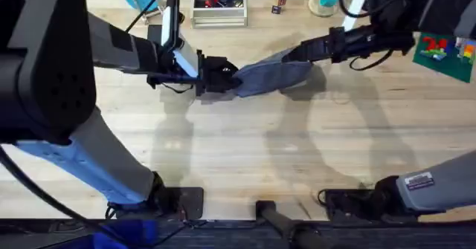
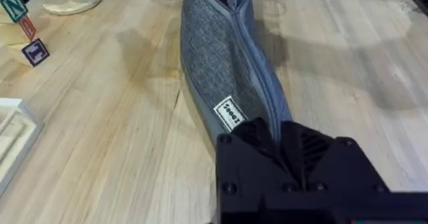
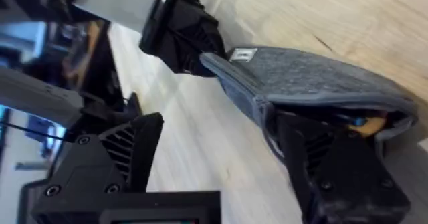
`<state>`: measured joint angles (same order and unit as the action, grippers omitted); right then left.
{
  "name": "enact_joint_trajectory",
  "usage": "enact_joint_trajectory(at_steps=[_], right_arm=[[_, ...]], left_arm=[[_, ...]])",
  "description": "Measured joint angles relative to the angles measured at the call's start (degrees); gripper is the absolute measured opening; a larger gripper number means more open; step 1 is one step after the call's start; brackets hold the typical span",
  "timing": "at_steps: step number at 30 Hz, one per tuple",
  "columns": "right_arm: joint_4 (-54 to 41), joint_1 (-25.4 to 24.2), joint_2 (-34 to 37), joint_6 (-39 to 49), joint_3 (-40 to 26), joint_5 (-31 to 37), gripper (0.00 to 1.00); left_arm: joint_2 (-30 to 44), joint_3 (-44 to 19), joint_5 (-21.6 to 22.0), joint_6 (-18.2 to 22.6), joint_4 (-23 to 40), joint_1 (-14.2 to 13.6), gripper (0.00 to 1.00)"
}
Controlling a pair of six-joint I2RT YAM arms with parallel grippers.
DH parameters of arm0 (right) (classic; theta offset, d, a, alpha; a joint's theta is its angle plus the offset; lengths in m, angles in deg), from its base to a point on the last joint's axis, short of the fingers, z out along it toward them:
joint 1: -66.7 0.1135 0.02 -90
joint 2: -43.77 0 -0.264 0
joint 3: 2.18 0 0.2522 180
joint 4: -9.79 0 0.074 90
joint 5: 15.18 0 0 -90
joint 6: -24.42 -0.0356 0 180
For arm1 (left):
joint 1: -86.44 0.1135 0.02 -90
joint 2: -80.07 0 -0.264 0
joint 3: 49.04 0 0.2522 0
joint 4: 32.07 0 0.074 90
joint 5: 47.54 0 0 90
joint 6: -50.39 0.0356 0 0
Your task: Unzip the bag, pick up the pens from the table one at a time and place them inside, then zip the bag closed.
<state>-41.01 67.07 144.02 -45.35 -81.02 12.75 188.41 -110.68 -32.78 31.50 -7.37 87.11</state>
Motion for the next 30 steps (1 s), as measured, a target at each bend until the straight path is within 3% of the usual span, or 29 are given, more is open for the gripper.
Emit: enact_joint_trajectory(at_steps=[7,17,24,30], right_arm=[[-0.05,-3.05,0.00,0.42,0.00,-8.17,0.996],[-0.31,-1.87,0.00,0.42,0.00,-16.68,0.996],[-0.45,-1.25,-0.10,0.42,0.00,-17.48,0.995],[-0.91,-1.25,-3.99,0.42,0.00,-13.80,0.996]], left_arm=[[0.00,0.00,0.00,0.00,0.00,0.00,0.041],[0.00,0.00,0.00,0.00,0.00,0.00,0.042],[0.00,0.00,0.00,0.00,0.00,0.00,0.041],[0.00,0.00,0.00,0.00,0.00,0.00,0.041]])
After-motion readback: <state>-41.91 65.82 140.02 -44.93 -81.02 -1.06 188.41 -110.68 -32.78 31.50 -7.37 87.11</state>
